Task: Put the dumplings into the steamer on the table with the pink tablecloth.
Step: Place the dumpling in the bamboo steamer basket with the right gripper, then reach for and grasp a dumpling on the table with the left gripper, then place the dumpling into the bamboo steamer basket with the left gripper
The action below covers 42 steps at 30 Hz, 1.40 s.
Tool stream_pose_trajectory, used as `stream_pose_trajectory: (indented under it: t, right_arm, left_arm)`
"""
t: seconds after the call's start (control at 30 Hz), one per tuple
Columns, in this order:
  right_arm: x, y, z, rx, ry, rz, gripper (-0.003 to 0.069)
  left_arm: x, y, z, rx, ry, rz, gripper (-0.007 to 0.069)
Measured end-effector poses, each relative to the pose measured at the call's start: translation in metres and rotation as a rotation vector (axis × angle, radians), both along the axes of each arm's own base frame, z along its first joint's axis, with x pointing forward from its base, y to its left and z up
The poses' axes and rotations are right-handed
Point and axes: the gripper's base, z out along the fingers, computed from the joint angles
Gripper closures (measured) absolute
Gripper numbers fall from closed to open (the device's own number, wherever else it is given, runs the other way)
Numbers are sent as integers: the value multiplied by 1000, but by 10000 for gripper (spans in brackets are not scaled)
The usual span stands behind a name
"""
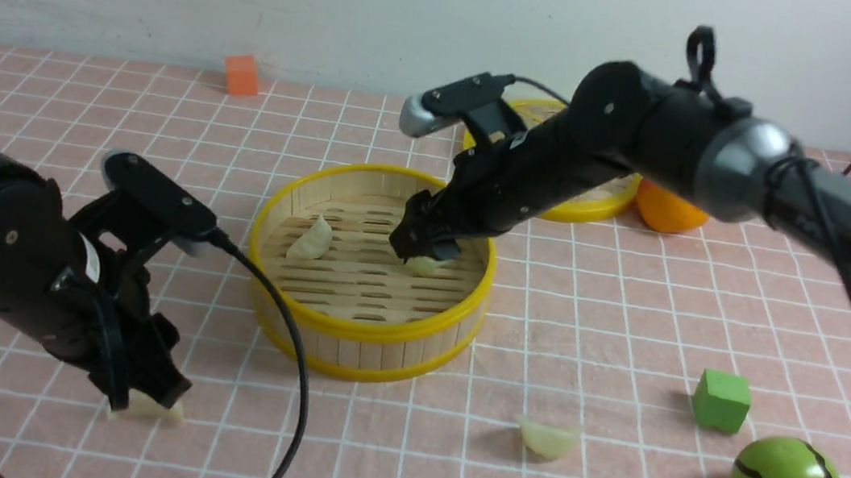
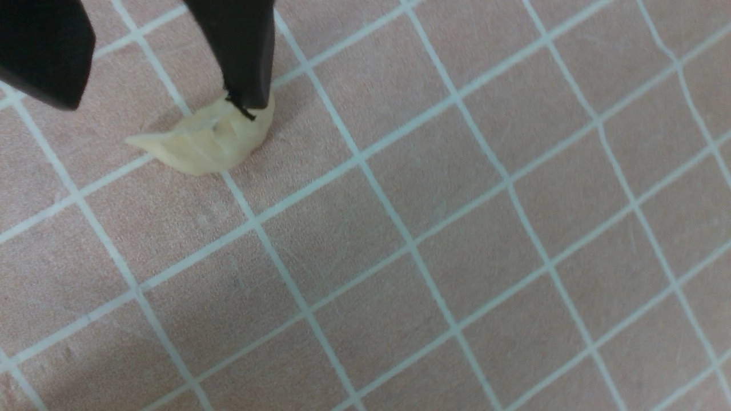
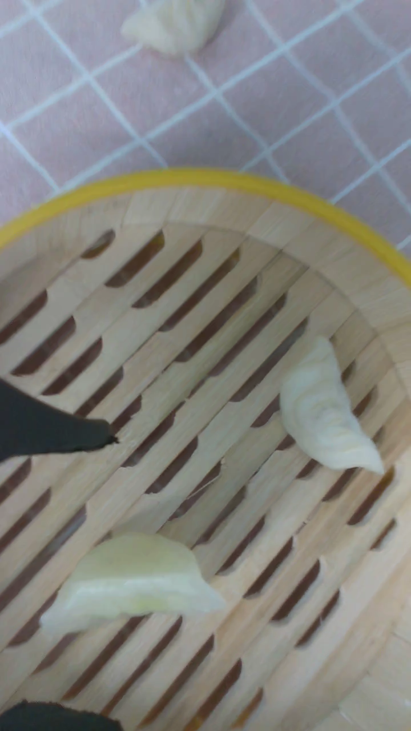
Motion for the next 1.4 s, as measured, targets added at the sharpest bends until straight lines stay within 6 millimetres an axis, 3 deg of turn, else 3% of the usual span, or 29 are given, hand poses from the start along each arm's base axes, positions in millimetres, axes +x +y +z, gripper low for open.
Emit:
stream_pose_trajectory:
  t: [0.1, 0.27, 0.4, 0.53, 0.6, 0.67, 0.77, 0.87, 0.97, 1.07, 1.2, 1.3, 1.37, 1.4]
  right_arm:
    - [-17, -11, 39, 2, 5, -10, 99]
    - [-42, -25, 79, -37, 20, -3, 132]
    - [-54, -33, 96, -65, 18, -5, 147]
    - [-64, -39, 105, -94, 47, -15, 170]
    - [-67, -43, 107, -128, 54, -21, 184]
    - [-69, -47, 108, -159, 64, -34, 194]
    - [-71, -57, 109, -245, 71, -89, 211]
    - [-70, -63, 110, -279, 66, -151, 215]
    - [-68, -64, 111, -270, 60, -199, 216]
    - [-67, -64, 106, -269, 71, -212, 216]
    - [-67, -66, 84, -319, 121, -214, 216]
    - [-69, -68, 68, -356, 154, -212, 216]
    - [-70, -69, 57, -373, 174, -205, 216]
    - [-71, -69, 47, -388, 180, -189, 216]
  left_arm:
    - [7, -2, -15, 54, 15, -90, 267]
    - [17, -5, -43, 120, 62, -180, 298]
    - [26, -7, -63, 117, 71, -183, 356]
    - [31, -9, -66, 45, 55, -59, 472]
    - [33, -9, -62, 10, 58, 18, 480]
    - [34, -9, -56, -19, 74, 96, 480]
    - [37, -17, -8, -109, 51, 252, 480]
    - [47, -41, 49, -243, -91, 243, 480]
    - [62, -66, 71, -313, -152, 205, 480]
    - [77, -79, 64, -316, -138, 198, 480]
    - [106, -93, 6, -235, -12, 214, 480]
    - [113, -96, -15, -211, 21, 216, 479]
    - [115, -96, -22, -193, 29, 212, 421]
    - [116, -96, -23, -179, 23, 204, 343]
